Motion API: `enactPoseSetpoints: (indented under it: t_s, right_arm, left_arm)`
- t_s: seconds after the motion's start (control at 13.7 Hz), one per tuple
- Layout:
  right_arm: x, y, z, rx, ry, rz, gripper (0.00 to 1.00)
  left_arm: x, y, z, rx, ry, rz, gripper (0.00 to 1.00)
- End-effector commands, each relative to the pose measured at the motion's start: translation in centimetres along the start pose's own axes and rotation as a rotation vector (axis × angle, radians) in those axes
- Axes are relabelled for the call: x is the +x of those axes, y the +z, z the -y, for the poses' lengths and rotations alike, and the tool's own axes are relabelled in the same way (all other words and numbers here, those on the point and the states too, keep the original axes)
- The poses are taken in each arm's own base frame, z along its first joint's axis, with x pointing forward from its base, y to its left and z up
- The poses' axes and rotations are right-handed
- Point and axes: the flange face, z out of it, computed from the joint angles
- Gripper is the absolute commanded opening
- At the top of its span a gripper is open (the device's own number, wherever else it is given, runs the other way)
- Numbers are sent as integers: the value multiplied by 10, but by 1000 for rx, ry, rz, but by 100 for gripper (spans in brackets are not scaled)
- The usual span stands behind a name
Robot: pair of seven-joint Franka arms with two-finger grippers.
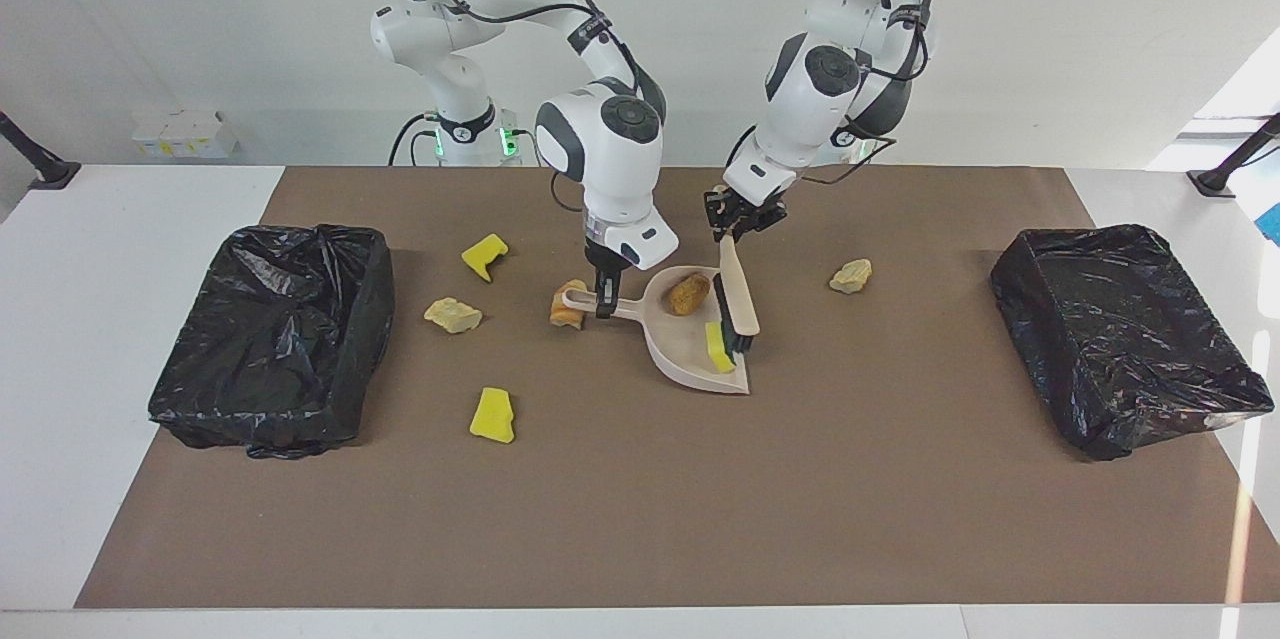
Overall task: Sweep and dump trash in bin
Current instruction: 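Sweep the trash chunks into the dustpan with the left gripper's brush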
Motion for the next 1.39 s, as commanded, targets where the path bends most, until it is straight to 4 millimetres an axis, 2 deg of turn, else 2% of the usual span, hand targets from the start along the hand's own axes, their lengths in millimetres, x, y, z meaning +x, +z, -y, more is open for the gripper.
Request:
enactPoseSetpoints:
  t_s: [0.0, 0.22, 0.37, 0.44, 0.58, 0.66, 0.88, 1.02, 1.1, 1.24, 1.32]
  right_arm:
    - [-1, 3, -8, -3, 30, -5, 0]
    - [1, 4, -8, -5, 30, -9, 0]
    - [1, 5, -7, -4, 31, -8, 0]
    - [1, 5, -7, -4, 31, -8, 0]
    - [1, 5, -8, -5, 31, -9, 0]
    - [1, 4, -8, -5, 33, -9, 0]
    - [1, 4, -8, -5, 34, -11, 0]
    - [2, 6, -7, -3, 35, -9, 0]
    - [1, 6, -7, -5, 34, -9, 0]
    - [2, 5, -7, -4, 35, -10, 0]
    - [2, 5, -7, -4, 35, -10, 0]
  left_arm:
    - [0, -15, 3, 49, -150, 11, 0]
    - [-7, -18, 20, 171, -215, 47, 0]
    - [-7, -19, 40, 244, -228, 78, 0]
    - [-6, -25, 48, 276, -229, 71, 0]
    - [-5, -51, 64, 278, -273, 39, 0]
    - [-9, -54, 74, 312, -281, 53, 0]
    - [-31, -44, 123, 324, -323, 51, 0]
    - [-47, -35, 146, 312, -340, 35, 0]
    - [-54, -32, 166, 296, -371, 11, 0]
    - [-74, -26, 188, 264, -386, -36, 0]
    - [-75, -27, 198, 259, -382, -39, 0]
